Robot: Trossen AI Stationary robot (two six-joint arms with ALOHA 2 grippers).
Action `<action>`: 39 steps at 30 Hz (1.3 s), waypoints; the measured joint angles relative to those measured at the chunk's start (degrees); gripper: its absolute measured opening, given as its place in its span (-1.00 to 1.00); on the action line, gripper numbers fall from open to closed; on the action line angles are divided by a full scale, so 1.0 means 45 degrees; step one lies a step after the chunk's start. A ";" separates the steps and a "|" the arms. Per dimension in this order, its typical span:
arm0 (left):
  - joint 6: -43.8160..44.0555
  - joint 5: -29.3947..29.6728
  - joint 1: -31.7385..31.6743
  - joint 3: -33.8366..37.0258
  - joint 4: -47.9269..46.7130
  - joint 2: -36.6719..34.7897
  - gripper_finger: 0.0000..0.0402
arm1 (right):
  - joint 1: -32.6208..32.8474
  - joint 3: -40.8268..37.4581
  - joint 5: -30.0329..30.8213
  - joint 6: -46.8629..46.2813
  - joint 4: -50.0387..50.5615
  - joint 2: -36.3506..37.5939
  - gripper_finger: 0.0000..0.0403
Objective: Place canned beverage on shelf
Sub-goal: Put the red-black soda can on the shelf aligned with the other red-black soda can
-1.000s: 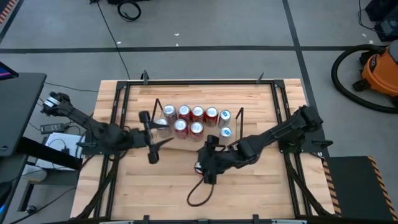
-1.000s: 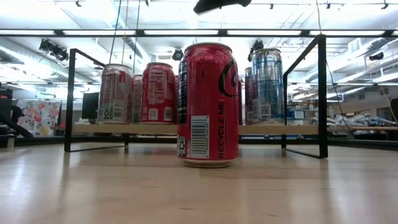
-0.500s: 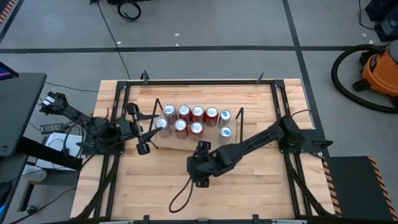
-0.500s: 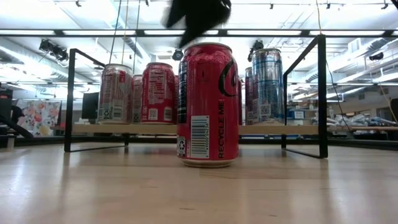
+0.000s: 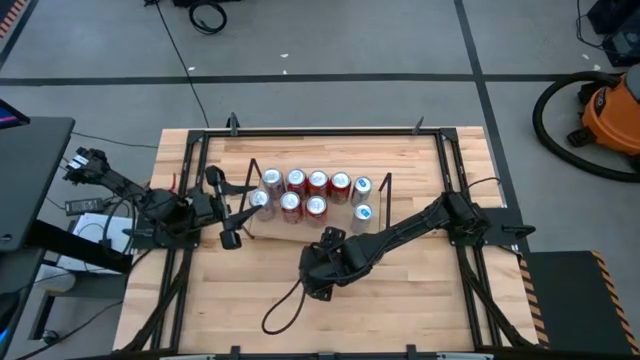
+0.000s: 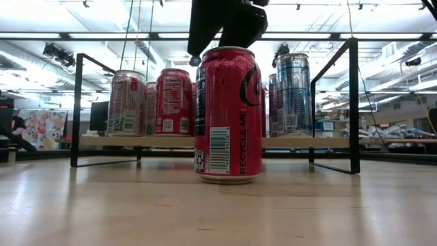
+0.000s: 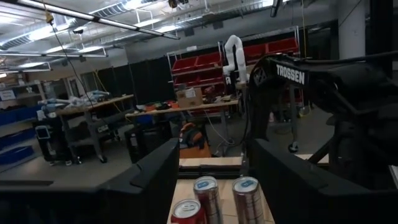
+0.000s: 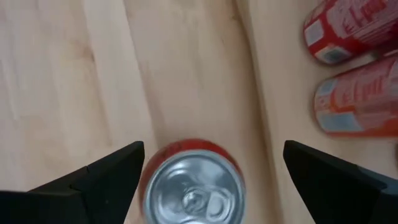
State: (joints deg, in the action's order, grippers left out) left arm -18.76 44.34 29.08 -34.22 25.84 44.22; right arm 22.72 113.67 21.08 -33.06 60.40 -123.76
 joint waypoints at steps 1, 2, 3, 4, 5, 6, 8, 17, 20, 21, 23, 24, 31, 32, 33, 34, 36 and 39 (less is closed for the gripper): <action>0.0015 0.0000 0.0000 0.0000 -0.0004 0.0003 0.07 | 0.0000 0.0000 -0.0115 -0.0113 0.0003 0.0000 0.96; 0.0049 0.0004 0.0000 0.0000 -0.0014 0.0001 0.07 | 0.0005 0.0000 -0.0225 -0.0253 0.0006 0.0000 0.96; 0.0082 0.0005 0.0000 0.0000 -0.0032 0.0003 0.07 | 0.0005 0.0000 -0.0267 -0.0420 0.0005 0.0000 0.97; 0.0162 0.0005 0.0000 0.0000 -0.0064 0.0003 0.07 | 0.0005 0.0000 -0.0274 -0.0572 0.0030 0.0000 0.97; 0.0251 0.0002 0.0000 0.0000 -0.0063 0.0003 0.07 | 0.0005 0.0000 -0.0289 -0.0646 0.0054 0.0000 0.97; 0.0321 0.0002 0.0000 0.0000 -0.0060 0.0003 0.07 | 0.0005 0.0000 -0.0328 -0.0695 0.0044 0.0000 0.97; 0.0366 0.0003 0.0000 0.0000 -0.0056 0.0003 0.07 | 0.0000 0.0000 -0.0457 -0.0765 0.0015 0.0000 0.97; 0.0381 0.0005 0.0000 -0.0005 -0.0081 0.0003 0.07 | -0.0012 -0.0802 -0.1050 -0.1389 -0.0494 -0.0219 0.97; 0.0379 0.0005 0.0000 -0.0010 -0.0144 0.0003 0.07 | -0.0078 -0.0921 -0.1050 -0.1690 -0.0640 -0.0214 0.96; 0.0384 0.0005 0.0000 -0.0010 -0.0152 0.0003 0.07 | -0.0111 -0.0937 -0.1135 -0.1721 -0.0597 -0.0214 0.96; 0.0379 0.0005 0.0000 -0.0010 -0.0170 0.0003 0.07 | -0.0193 -0.0937 -0.1396 -0.1794 -0.0662 -0.0214 0.94; 0.0381 0.0005 0.0000 -0.0010 -0.0168 0.0005 0.07 | -0.0235 -0.0937 -0.1470 -0.1877 -0.0668 -0.0214 0.92; 0.0379 0.0005 0.0000 -0.0010 -0.0236 0.0004 0.07 | -0.0418 -0.0937 -0.2005 -0.1722 -0.0599 -0.0214 0.67; 0.0369 0.0005 0.0000 -0.0010 -0.0236 0.0003 0.07 | -0.0418 -0.0937 -0.2046 -0.1633 -0.0583 -0.0214 0.63; 0.0369 0.0005 0.0000 -0.0010 -0.0241 0.0005 0.07 | -0.0423 -0.0937 -0.2092 -0.1552 -0.0558 -0.0213 0.60; 0.0369 0.0005 0.0000 -0.0010 -0.0250 0.0003 0.07 | -0.0442 -0.0937 -0.2139 -0.1394 -0.0513 -0.0209 0.57; 0.0364 0.0005 0.0000 -0.0010 -0.0259 0.0003 0.07 | -0.0464 -0.0933 -0.2241 -0.0984 -0.0401 -0.0200 0.56; 0.0358 0.0005 0.0000 -0.0010 -0.0260 0.0003 0.07 | -0.0500 -0.0928 -0.2590 -0.0031 -0.0310 -0.0189 0.57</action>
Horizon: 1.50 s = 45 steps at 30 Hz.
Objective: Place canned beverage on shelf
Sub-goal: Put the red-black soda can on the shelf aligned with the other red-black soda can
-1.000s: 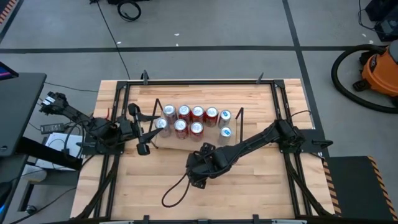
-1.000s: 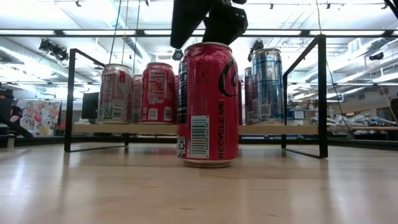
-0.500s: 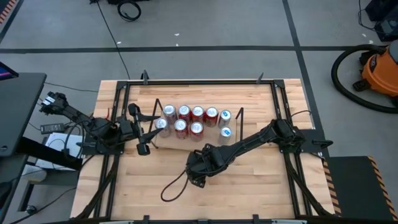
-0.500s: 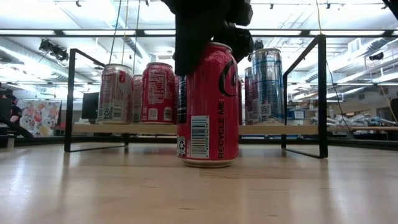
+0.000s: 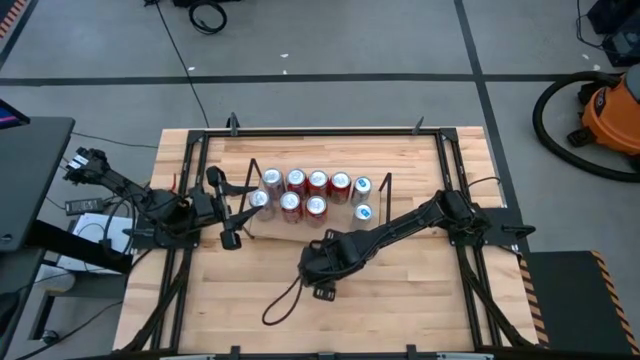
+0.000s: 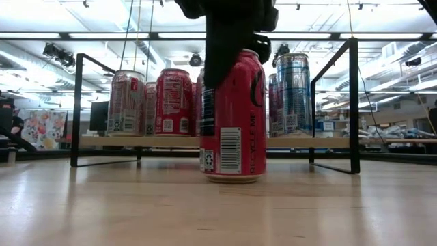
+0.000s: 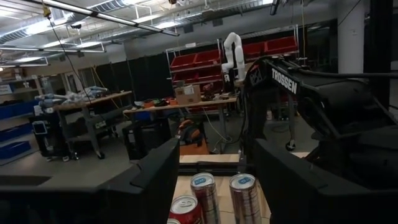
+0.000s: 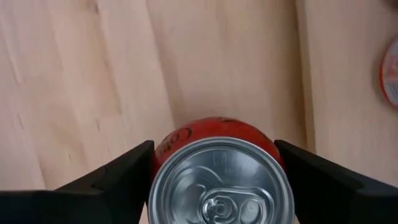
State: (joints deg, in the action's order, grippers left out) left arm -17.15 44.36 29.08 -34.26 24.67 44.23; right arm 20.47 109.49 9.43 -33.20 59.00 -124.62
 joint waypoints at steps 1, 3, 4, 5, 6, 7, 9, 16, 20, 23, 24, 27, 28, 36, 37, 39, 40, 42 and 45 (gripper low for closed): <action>-0.0003 0.0000 0.0000 0.0000 -0.0005 0.0003 0.07 | -0.0004 0.0000 -0.0074 0.0401 -0.0001 0.0000 0.59; -0.0037 0.0000 0.0000 0.0000 -0.0005 0.0000 0.07 | 0.0005 0.0000 -0.0127 0.1210 0.0001 0.0029 0.62; -0.0037 0.0000 0.0000 0.0000 -0.0010 0.0000 0.07 | 0.0014 0.0000 -0.0215 0.1675 0.0031 0.0038 0.63; -0.0037 0.0000 0.0000 0.0000 -0.0010 0.0004 0.07 | 0.0015 0.0000 -0.0344 0.2205 0.0037 0.0044 0.63; -0.0037 0.0000 0.0000 0.0000 -0.0013 0.0001 0.07 | 0.0028 0.0021 -0.0522 0.2798 0.0046 0.0049 0.62; -0.0037 0.0000 0.0000 0.0000 -0.0015 0.0003 0.07 | 0.0055 0.0047 -0.0738 0.3491 0.0079 0.0049 0.61; -0.0037 0.0000 0.0000 0.0000 -0.0015 0.0000 0.07 | 0.0168 0.0053 -0.1119 0.4898 0.0119 0.0049 0.60; -0.0037 0.0000 0.0000 0.0000 -0.0024 0.0000 0.07 | 0.0457 0.0328 -0.1331 0.8125 0.1466 0.0121 0.61; -0.0037 0.0005 0.0000 0.0000 -0.0034 0.0000 0.07 | 0.0443 0.1165 -0.0349 0.8550 0.2341 0.0218 0.61; -0.0032 0.0001 0.0004 0.0000 -0.0054 0.0002 0.07 | 0.0418 0.1761 0.0201 0.8904 0.2847 0.0233 0.61; -0.0032 0.0002 0.0000 0.0000 -0.0090 0.0000 0.07 | 0.0422 0.1898 0.0246 0.9069 0.2839 0.0233 0.61; -0.0032 0.0005 0.0005 0.0000 -0.0169 0.0005 0.07 | 0.0445 0.2331 0.0452 0.9379 0.3172 0.0233 0.61; -0.0032 0.0005 0.0000 0.0000 -0.0188 0.0000 0.07 | 0.0445 0.2441 0.0600 0.9418 0.3341 0.0233 0.61; -0.0029 0.0005 0.0000 0.0000 -0.0245 0.0003 0.07 | 0.0150 0.2778 0.0700 0.9707 0.3809 0.0233 0.61; -0.0030 0.0005 0.0005 0.0000 -0.0243 0.0004 0.07 | 0.0104 0.2778 0.0688 0.9700 0.3916 0.0233 0.61; -0.0027 0.0001 0.0001 0.0000 -0.0243 0.0005 0.07 | -0.0002 0.2778 0.0550 0.9566 0.4190 0.0233 0.61; -0.0027 0.0005 0.0004 0.0000 -0.0243 0.0000 0.07 | -0.0060 0.2778 0.0497 0.9498 0.4316 0.0235 0.61; -0.0027 0.0005 0.0005 0.0000 -0.0243 0.0004 0.07 | -0.0160 0.2769 0.0245 0.9406 0.4336 0.0335 0.61; -0.0027 0.0005 0.0005 0.0000 -0.0238 0.0003 0.07 | -0.0251 0.2769 0.0175 0.9478 0.3975 0.0839 0.61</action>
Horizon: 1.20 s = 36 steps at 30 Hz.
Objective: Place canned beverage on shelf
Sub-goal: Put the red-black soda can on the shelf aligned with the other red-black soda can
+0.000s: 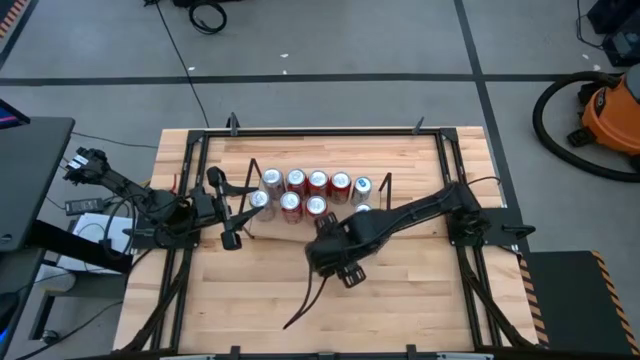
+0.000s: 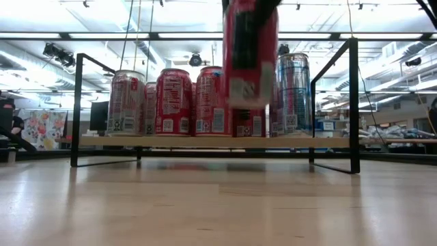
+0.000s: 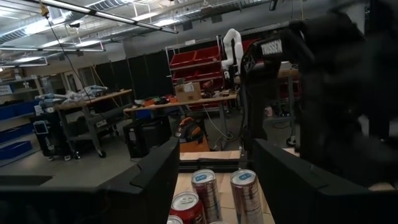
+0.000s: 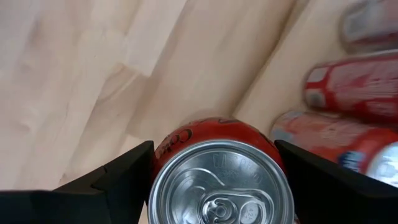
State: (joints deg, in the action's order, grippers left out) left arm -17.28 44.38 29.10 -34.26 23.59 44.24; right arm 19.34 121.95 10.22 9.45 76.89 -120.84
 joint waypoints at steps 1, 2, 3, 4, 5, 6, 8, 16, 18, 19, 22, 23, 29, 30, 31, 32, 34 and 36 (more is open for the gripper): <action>0.0000 0.0000 -0.0001 0.0000 0.0000 0.0001 0.07 | -0.0024 0.0000 0.0000 0.0036 -0.0108 0.0199 0.61; 0.0001 0.0000 -0.0001 0.0000 0.0000 -0.0001 0.07 | -0.0066 0.0005 -0.0011 0.0072 -0.0196 0.0339 0.61; 0.0000 0.0000 -0.0003 0.0000 0.0000 0.0002 0.07 | -0.0095 0.0010 -0.0014 0.0097 -0.0273 0.0464 0.61; 0.0005 0.0000 -0.0001 0.0000 0.0000 0.0000 0.07 | -0.0125 0.0005 -0.0012 0.0099 -0.0339 0.0561 0.61; 0.0006 0.0000 0.0000 0.0000 -0.0014 0.0000 0.07 | -0.0165 0.0005 -0.0011 0.0095 -0.0384 0.0632 0.61; 0.0025 -0.0005 0.0000 0.0000 -0.0055 -0.0003 0.07 | -0.0201 0.0006 -0.0033 0.0077 -0.0408 0.0690 0.61; 0.0081 0.0000 0.0000 0.0000 -0.0189 0.0000 0.07 | -0.0293 -0.0030 -0.0234 0.0070 -0.0547 0.0749 0.61; 0.0276 -0.0001 0.0000 0.0000 -0.0438 0.0002 0.07 | -0.0789 -0.2335 -0.1102 0.0176 -0.2370 0.1887 0.61; 0.0316 -0.0001 0.0000 0.0000 -0.0444 0.0002 0.07 | -0.0909 -0.3142 -0.1119 0.0180 -0.2996 0.2344 0.61; 0.0321 -0.0005 -0.0003 0.0000 -0.0437 0.0002 0.07 | -0.0983 -0.3594 -0.1146 0.0176 -0.3307 0.2563 0.61; 0.0321 0.0000 -0.0002 -0.0002 -0.0442 0.0002 0.07 | -0.1230 -0.4892 -0.1170 0.0139 -0.4085 0.3159 0.61; 0.0325 -0.0005 0.0000 -0.0004 -0.0437 0.0002 0.07 | -0.1320 -0.5281 -0.1219 0.0137 -0.4367 0.3382 0.61; 0.0330 -0.0005 0.0000 0.0000 -0.0437 0.0002 0.07 | -0.1847 -0.6655 -0.1600 -0.0087 -0.5268 0.4099 0.61; 0.0330 -0.0005 -0.0005 0.0000 -0.0437 0.0002 0.07 | -0.1922 -0.6688 -0.1639 -0.0151 -0.5258 0.4105 0.61; 0.0330 -0.0005 0.0000 -0.0004 -0.0432 0.0002 0.07 | -0.1988 -0.6688 -0.1700 -0.0165 -0.5268 0.4111 0.61; 0.0330 -0.0004 -0.0004 0.0000 -0.0416 0.0002 0.07 | -0.2051 -0.6688 -0.1758 -0.0178 -0.5277 0.4115 0.61; 0.0330 -0.0002 -0.0001 0.0000 -0.0364 0.0002 0.07 | -0.2193 -0.6683 -0.1859 -0.0285 -0.5220 0.4070 0.61; 0.0330 -0.0004 -0.0005 0.0000 -0.0359 0.0002 0.07 | -0.2353 -0.6683 -0.1957 -0.0436 -0.5115 0.3986 0.61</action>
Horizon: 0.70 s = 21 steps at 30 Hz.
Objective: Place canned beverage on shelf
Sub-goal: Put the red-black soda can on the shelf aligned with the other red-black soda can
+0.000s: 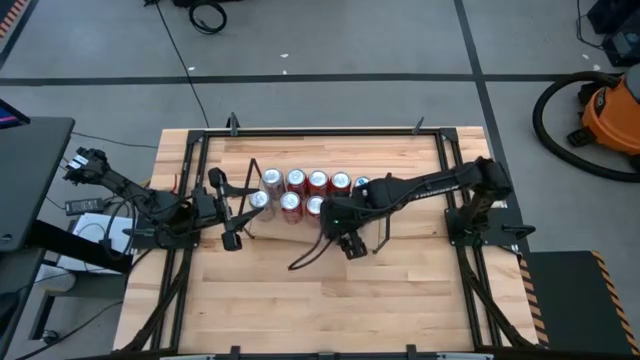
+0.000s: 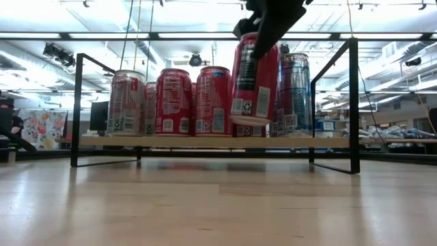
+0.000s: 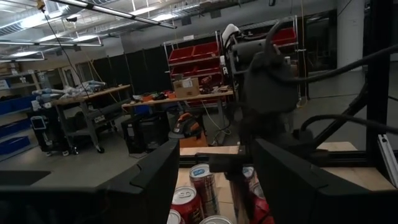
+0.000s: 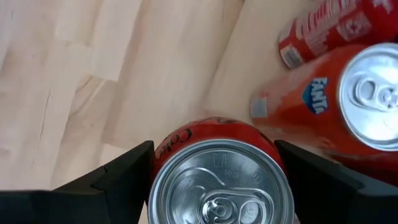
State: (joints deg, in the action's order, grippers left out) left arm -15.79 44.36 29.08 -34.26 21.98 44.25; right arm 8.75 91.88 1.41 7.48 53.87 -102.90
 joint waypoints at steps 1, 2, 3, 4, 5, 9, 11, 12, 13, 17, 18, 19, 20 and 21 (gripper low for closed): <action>0.0000 0.0003 0.0003 -0.0001 0.0000 0.0000 0.07 | -0.0074 0.0000 -0.0086 -0.0047 0.0019 -0.0044 0.61; 0.0000 0.0003 0.0005 -0.0005 0.0000 0.0000 0.07 | -0.0144 0.0000 -0.0164 -0.0084 0.0023 -0.0079 0.61; 0.0000 0.0003 0.0004 0.0000 0.0000 0.0000 0.07 | -0.0208 0.0000 -0.0196 -0.0115 0.0032 -0.0095 0.61; 0.0000 0.0004 0.0000 0.0000 0.0004 0.0000 0.07 | -0.0249 0.0000 -0.0189 -0.0155 0.0038 -0.0109 0.61; 0.0000 0.0004 0.0000 0.0000 0.0005 0.0000 0.07 | -0.0291 0.0000 -0.0185 -0.0179 0.0038 -0.0119 0.61; 0.0000 -0.0001 0.0000 -0.0004 0.0010 0.0000 0.07 | -0.0462 -0.0009 -0.0201 -0.0190 0.0094 -0.0231 0.61; 0.0000 0.0001 0.0000 0.0000 0.0005 0.0000 0.07 | -0.0540 -0.0092 -0.0209 -0.0168 -0.0038 -0.0231 0.61; 0.0000 0.0003 0.0000 0.0000 0.0005 0.0000 0.07 | -0.0576 -0.0135 -0.0209 -0.0143 -0.0093 -0.0231 0.61; 0.0000 0.0000 0.0000 -0.0003 0.0005 0.0000 0.07 | -0.0610 -0.0172 -0.0183 -0.0142 -0.0096 -0.0231 0.61; 0.0005 0.0003 0.0000 -0.0002 0.0005 0.0000 0.07 | -0.0740 -0.0325 -0.0156 -0.0184 -0.0065 -0.0231 0.61; 0.0005 0.0003 0.0000 0.0000 0.0009 0.0000 0.07 | -0.0778 -0.0372 -0.0161 -0.0188 -0.0059 -0.0231 0.61; 0.0005 0.0001 0.0000 -0.0003 0.0006 0.0000 0.07 | -0.0819 -0.0409 -0.0161 -0.0192 -0.0022 -0.0231 0.61; 0.0005 0.0001 0.0000 -0.0002 0.0005 0.0000 0.07 | -0.0858 -0.0434 -0.0161 -0.0189 -0.0016 -0.0228 0.61; 0.0005 0.0002 0.0000 0.0000 0.0007 0.0000 0.07 | -0.0892 -0.0447 -0.0161 -0.0194 -0.0034 -0.0226 0.61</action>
State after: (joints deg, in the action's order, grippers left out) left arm -15.77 44.37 29.08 -34.26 22.01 44.25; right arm 4.74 89.86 0.69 6.61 53.72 -103.92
